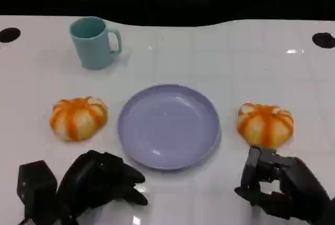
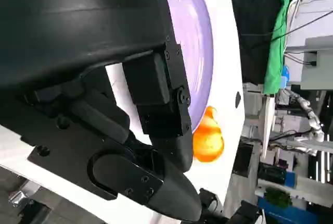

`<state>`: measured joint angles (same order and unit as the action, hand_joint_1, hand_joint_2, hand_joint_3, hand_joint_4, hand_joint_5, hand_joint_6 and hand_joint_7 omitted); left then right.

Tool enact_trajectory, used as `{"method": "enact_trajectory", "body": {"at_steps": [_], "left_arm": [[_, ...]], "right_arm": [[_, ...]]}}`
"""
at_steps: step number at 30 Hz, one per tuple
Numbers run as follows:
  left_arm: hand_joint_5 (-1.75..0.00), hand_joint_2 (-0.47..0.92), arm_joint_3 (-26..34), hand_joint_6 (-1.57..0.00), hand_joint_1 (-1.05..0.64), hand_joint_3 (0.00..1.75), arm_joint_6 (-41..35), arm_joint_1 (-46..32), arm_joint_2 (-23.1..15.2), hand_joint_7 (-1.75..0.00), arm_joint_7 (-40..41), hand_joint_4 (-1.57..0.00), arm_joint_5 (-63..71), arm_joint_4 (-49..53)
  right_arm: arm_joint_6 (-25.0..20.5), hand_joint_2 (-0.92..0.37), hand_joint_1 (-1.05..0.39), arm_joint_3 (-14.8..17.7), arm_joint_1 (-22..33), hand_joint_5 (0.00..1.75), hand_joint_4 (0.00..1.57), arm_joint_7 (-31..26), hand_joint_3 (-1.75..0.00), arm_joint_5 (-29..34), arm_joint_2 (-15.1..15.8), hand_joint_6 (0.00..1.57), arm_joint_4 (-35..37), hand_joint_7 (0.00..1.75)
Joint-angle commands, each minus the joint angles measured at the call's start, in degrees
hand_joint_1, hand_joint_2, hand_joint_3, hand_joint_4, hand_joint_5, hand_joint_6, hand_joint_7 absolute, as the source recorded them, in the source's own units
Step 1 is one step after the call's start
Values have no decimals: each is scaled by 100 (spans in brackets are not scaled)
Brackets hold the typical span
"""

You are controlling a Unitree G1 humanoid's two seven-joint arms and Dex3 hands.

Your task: Grasp the bread from the table and place it into the plate.

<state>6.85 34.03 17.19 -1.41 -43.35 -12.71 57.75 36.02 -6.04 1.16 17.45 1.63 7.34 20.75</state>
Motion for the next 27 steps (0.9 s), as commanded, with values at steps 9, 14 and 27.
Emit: {"method": "enact_trajectory", "body": {"at_steps": [9, 14, 27], "left_arm": [[-23, 79, 16, -155, -105, 0, 49, -71, -76, 0, -68, -156, -5, -31], [-23, 79, 17, -155, -105, 0, -12, -35, -89, 0, -34, -156, 7, -14], [-23, 79, -8, -156, -105, 0, -26, -60, -67, -1, 28, -157, 31, -88]], "right_arm": [[114, -92, -44, 22, 71, 175, 81, 18, -16, -32, 89, 62, -28, 172], [312, -92, -44, 36, -29, 175, 82, -38, -17, 52, 96, 62, 139, 170], [296, -92, -45, 51, -2, 175, 79, -14, -18, 44, 125, 63, 90, 163]]}}
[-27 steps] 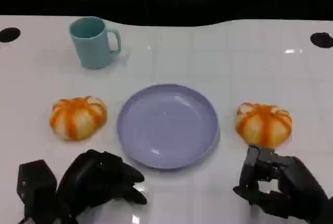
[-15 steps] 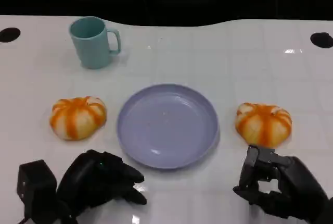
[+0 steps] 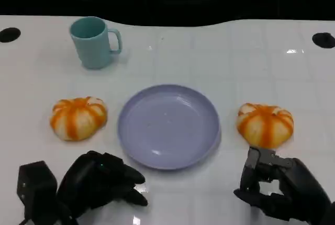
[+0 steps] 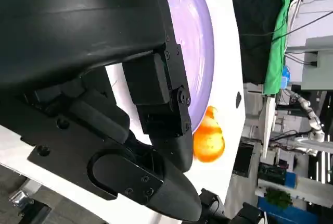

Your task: Grasp the bread from the table and place it into the plate.

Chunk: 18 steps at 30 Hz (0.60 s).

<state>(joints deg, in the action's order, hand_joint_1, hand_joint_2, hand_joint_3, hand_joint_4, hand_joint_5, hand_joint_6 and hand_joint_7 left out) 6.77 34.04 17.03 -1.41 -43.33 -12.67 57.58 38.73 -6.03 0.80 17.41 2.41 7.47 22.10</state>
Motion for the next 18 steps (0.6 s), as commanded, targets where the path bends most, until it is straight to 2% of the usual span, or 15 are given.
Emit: {"method": "enact_trajectory", "body": {"at_steps": [1, 9, 10, 12, 13, 14, 15, 17, 18], "left_arm": [[-23, 79, -1, -156, -105, 0, -26, -45, -67, -1, 27, -157, 27, -72], [-23, 79, -1, -156, -105, 0, 11, -44, -73, -1, 14, -157, 34, -59], [-23, 79, -1, -156, -105, 0, 20, -42, -79, 0, 2, -157, 33, -56], [-23, 80, -1, -156, -105, 1, 28, -41, -85, 0, -10, -157, 33, -53], [-23, 80, -1, -155, -105, 1, 14, -31, -77, 0, -19, -157, 25, -58], [-23, 80, -4, -155, -105, 1, 11, -24, -72, 0, -22, -157, 24, -60], [-23, 80, -8, -155, -105, 1, 21, -19, -70, 0, -24, -157, 27, -60], [-23, 80, -13, -155, -105, 1, 37, -16, -70, 0, -23, -157, 33, -58], [-23, 80, -14, -155, -105, 1, 40, -16, -70, 0, -23, -157, 34, -58]], "right_arm": [[25, -92, -45, 50, 33, 175, 79, -11, -18, -34, 113, 63, -45, 163], [29, -92, -45, 94, -9, 175, 79, -85, -18, 14, 131, 63, -137, 161], [49, -92, -46, 127, -50, 174, 70, -124, -20, 33, 144, 51, -168, 155], [66, -92, -46, 156, -91, 175, 65, -171, -21, 54, 159, 45, -201, 152], [-57, -92, -46, 243, -171, 175, 64, -200, -21, 76, 273, 44, -361, 151], [-145, -92, -45, 314, -237, 134, 42, -242, -14, 128, 372, 34, -493, 106], [-203, -92, -44, 370, -286, 116, 35, -290, -10, 207, 451, 34, -599, 82], [-262, -92, -45, 406, -308, 100, 29, -345, -8, 303, 506, 33, -700, 61], [-282, -92, -45, 402, -304, 98, 28, -362, -7, 319, 515, 33, -723, 58]]}}
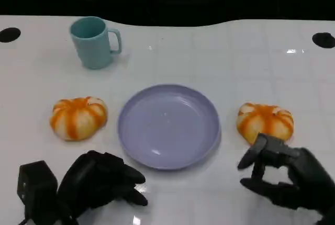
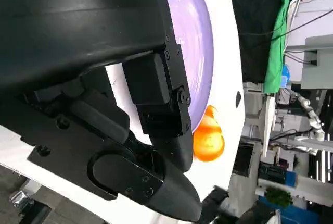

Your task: Grasp the bread from the table and place it into the plate.

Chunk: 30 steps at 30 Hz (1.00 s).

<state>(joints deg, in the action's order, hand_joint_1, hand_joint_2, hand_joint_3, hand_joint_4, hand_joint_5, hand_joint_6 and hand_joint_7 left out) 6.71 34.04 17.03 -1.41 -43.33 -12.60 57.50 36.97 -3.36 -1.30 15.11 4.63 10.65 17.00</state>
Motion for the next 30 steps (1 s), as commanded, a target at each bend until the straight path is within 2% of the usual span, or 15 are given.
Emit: {"method": "enact_trajectory", "body": {"at_steps": [1, 2, 3, 4, 6, 16, 18, 20, 22, 25, 29, 30], "left_arm": [[-23, 80, -8, -155, -105, 1, 39, -16, -70, 0, -22, -157, 27, -50], [-23, 80, -9, -155, -105, 1, 39, -16, -71, 0, -22, -157, 26, -50], [-23, 80, -6, -155, -105, 1, 4, -35, -60, 0, -23, -157, 9, -80], [-24, 80, -4, -155, -105, 0, -23, -49, -52, 0, -24, -157, -4, -103], [-24, 79, -2, -155, -105, 0, -55, -66, -44, 0, -24, -157, -15, -133], [-25, 79, -2, -156, -105, 0, -90, -85, -41, 0, -18, -157, -9, -181], [-25, 78, -18, -156, -105, 0, -115, -104, -40, -1, 63, -157, 27, -234], [-25, 78, -25, -157, -105, 0, -128, -114, -39, -1, 99, -157, 44, -261], [-24, 78, -26, -157, -105, 0, -135, -119, -39, -1, 101, -157, 46, -271], [-24, 79, -29, -156, -105, 0, -69, -117, -38, 0, 48, -156, 34, -273], [-24, 79, -36, -155, -105, 0, -63, -118, -40, 0, 42, -156, 22, -275], [-24, 79, -39, -155, -105, 0, -88, -125, -50, 0, 53, -156, 27, -281]], "right_arm": [[-123, -92, -45, 128, -90, 97, 28, -145, -7, 102, 202, 33, -229, 56], [-137, -92, -45, 122, -87, 96, 27, -155, -7, 104, 208, 33, -241, 56], [-242, -92, -45, 195, -110, 96, 27, -234, -7, 339, 359, 34, -433, 55], [-329, -92, -50, 253, -126, 80, 25, -293, -7, 523, 469, 34, -583, 37], [-457, -92, -53, 307, -129, 70, 24, -367, -7, 734, 577, 35, -771, 23], [-598, -92, -54, 226, -93, 64, 25, -468, -7, 747, 639, 38, -889, 16], [-1003, -92, -62, 142, -351, 55, 12, -1045, -5, 2471, 1183, 28, -1101, 9], [-1211, -92, -67, 100, -455, 49, 5, -1344, -4, 3301, 1397, 23, -1207, 5], [-1275, -92, -68, 69, -448, 48, 4, -1440, -4, 3424, 1389, 22, -1229, 4], [-1671, -89, -71, -317, -765, 46, 2, -1606, -2, 4176, 1503, 22, -1009, 3], [-1830, -88, -71, -496, -850, 45, 2, -1745, -1, 4296, 1564, 22, -942, 3], [-1997, -88, -71, -629, -995, 46, 2, -1710, -1, 4428, 1514, 22, -791, 2]]}}
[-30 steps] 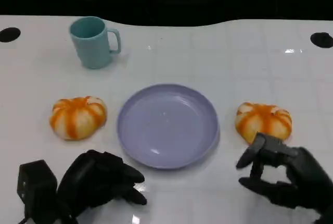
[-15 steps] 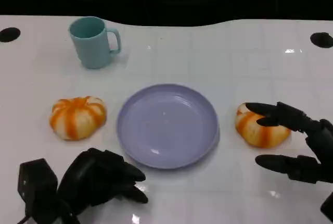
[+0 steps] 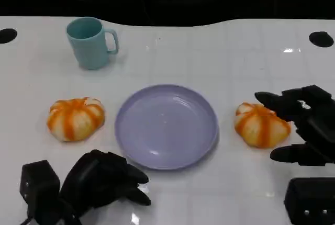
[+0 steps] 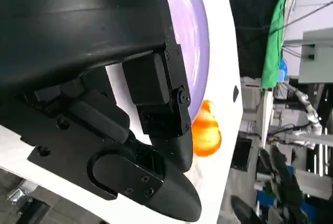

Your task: Grasp the bread from the table and place it into the plate.

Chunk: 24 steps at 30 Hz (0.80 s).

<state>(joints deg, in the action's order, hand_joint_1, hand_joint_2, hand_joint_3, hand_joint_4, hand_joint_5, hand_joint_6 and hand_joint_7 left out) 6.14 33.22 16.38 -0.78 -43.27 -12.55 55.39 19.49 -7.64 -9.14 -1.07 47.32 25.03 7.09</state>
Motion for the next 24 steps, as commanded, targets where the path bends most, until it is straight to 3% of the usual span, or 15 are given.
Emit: {"method": "enact_trajectory", "body": {"at_steps": [1, 7, 13, 24], "left_arm": [[-24, 79, 15, -156, -105, 0, -17, -64, -122, 0, 53, -156, 26, -72], [-25, 79, -5, -156, -105, 0, -9, -80, -125, -1, 72, -157, 41, -100], [-25, 79, -5, -156, -105, 0, 1, -80, -125, 0, 66, -157, 40, -98], [-25, 81, -4, -155, -105, 1, 67, -135, -120, 0, 38, -156, 68, -137]], "right_arm": [[-380, -88, -71, -322, -341, 46, 3, -89, -1, 275, 39, 21, 345, 2], [-710, -88, -72, -761, -805, 44, 5, -262, 0, 422, -53, 21, 970, 1], [-775, -88, -72, -931, -920, 44, 6, -387, 0, 354, -9, 21, 1128, 1], [-911, -87, -71, -1536, -1729, 42, 4, -815, 0, 445, -264, 21, 2645, 0]]}}
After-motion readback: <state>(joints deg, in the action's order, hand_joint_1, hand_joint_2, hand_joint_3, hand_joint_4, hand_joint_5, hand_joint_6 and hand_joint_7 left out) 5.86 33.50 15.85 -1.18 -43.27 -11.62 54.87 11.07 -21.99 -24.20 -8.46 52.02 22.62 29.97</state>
